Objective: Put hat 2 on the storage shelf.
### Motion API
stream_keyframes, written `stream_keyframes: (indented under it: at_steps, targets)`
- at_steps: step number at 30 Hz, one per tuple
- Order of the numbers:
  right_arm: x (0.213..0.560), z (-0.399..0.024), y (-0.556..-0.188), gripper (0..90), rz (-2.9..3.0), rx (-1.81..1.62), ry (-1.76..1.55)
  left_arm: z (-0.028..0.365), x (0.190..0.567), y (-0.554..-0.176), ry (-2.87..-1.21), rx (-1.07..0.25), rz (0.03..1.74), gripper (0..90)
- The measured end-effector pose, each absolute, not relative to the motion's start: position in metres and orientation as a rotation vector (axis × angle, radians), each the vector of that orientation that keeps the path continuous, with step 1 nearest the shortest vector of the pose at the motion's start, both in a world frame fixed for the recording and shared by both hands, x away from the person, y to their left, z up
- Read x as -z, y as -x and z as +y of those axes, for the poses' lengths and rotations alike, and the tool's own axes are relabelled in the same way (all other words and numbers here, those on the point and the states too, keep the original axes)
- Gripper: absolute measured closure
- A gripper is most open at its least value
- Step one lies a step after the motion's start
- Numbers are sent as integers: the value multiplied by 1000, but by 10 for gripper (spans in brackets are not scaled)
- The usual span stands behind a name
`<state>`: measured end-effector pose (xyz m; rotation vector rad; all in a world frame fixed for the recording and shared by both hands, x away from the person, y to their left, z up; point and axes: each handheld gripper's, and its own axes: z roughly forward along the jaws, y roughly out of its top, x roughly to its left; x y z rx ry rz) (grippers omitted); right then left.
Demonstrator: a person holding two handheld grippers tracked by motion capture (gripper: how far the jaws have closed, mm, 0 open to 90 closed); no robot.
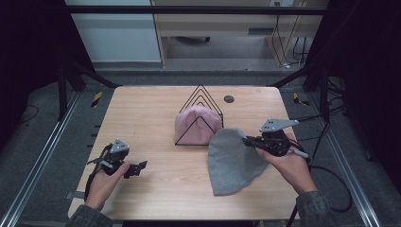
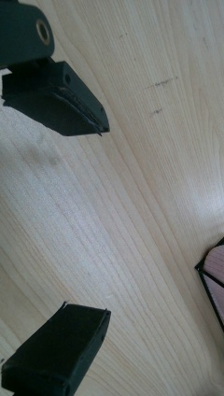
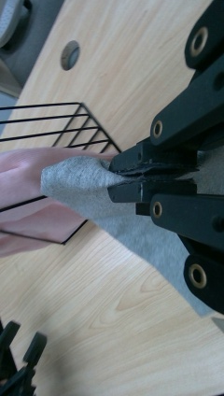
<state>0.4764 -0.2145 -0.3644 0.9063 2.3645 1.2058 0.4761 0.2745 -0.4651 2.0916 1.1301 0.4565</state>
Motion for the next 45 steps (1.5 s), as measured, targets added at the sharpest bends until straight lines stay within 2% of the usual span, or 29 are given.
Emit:
stream_keyframes:
  at_steps: [18,31,37,45]
  targets:
    - [326,-197,-464,862,2343,-1260,-762,272,466,-476,-2112,-449,1113,86]
    - [311,-194,-458,863,2320,-1309,-708,270,466,-475,-2110,-442,1100,86]
    - [298,-194,-456,863,2309,-1339,-683,258,458,-475,-2098,-429,1038,87]
    - [277,-188,-451,863,2291,-1345,-630,231,426,-472,-2095,-436,907,86]
